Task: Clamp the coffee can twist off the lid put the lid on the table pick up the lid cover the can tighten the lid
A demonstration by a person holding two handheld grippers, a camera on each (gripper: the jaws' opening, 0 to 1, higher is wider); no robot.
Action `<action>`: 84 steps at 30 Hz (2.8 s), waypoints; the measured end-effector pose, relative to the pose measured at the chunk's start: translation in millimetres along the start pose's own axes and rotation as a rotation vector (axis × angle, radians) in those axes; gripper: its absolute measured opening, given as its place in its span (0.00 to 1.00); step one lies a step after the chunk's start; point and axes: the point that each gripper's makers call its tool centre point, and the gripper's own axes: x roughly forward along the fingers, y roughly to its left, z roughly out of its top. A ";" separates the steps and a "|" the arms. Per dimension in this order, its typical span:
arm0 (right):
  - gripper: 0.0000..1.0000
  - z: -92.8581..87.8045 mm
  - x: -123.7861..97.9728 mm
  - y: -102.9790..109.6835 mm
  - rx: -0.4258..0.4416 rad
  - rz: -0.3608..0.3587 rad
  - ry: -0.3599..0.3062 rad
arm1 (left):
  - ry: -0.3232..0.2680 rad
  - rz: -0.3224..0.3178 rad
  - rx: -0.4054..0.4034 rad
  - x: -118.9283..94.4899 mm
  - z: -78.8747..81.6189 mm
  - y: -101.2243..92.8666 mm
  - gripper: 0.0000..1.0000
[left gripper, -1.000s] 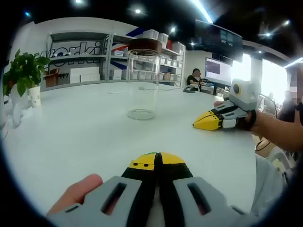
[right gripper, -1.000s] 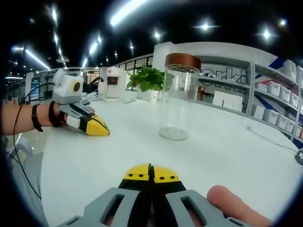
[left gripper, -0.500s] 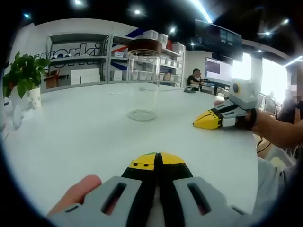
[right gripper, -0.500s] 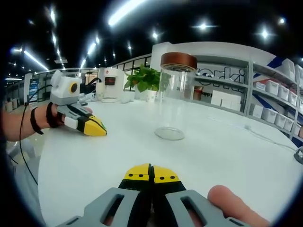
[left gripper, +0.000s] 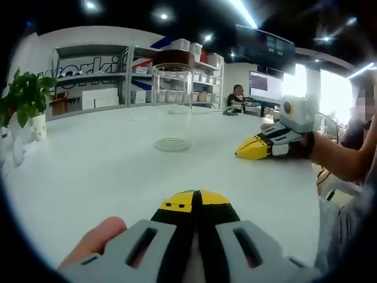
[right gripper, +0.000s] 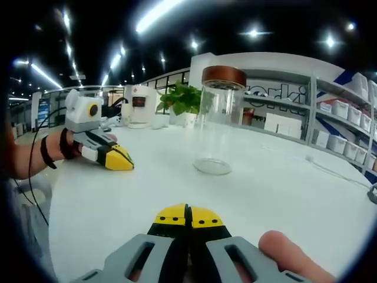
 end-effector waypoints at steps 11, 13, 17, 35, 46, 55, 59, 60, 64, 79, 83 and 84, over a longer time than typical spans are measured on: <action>0.00 0.2 2.3 -2.7 0.017 0.010 -0.003 | 0.001 0.013 0.003 5.4 1.9 3.8 0.00; 0.00 0.7 2.4 -2.3 0.018 0.009 -0.003 | 0.000 0.012 0.001 5.7 2.4 4.2 0.00; 0.00 1.9 2.8 -1.2 0.013 0.002 -0.002 | -0.001 0.011 -0.004 5.4 2.7 4.0 0.00; 0.00 2.7 5.7 -2.7 0.025 -0.007 0.000 | -0.003 0.007 -0.050 4.6 3.5 7.0 0.00; 0.00 2.7 5.8 -3.3 0.020 -0.010 0.001 | -0.006 0.020 -0.047 4.3 4.2 10.0 0.00; 0.00 3.3 6.5 -3.6 0.002 -0.016 0.000 | -0.008 0.034 -0.038 4.4 5.5 11.6 0.00; 0.00 3.5 6.2 -3.8 0.001 -0.015 0.000 | -0.007 0.031 -0.040 5.6 6.0 11.2 0.00; 0.00 3.5 5.9 -3.6 -0.001 -0.015 -0.001 | -0.007 0.030 -0.037 5.7 6.1 10.9 0.00; 0.00 3.6 5.4 -3.4 -0.005 -0.016 -0.002 | -0.007 0.031 -0.037 5.6 6.0 10.3 0.00; 0.00 2.7 4.4 -2.5 0.004 -0.003 -0.006 | 0.070 -0.066 -0.066 7.2 4.6 8.6 0.00; 0.00 2.6 4.6 -2.4 0.004 -0.004 -0.005 | 0.064 -0.076 -0.027 10.2 6.5 6.4 0.00; 0.00 2.6 4.6 -2.3 0.005 -0.004 -0.005 | 0.063 -0.065 -0.022 10.9 7.3 8.6 0.00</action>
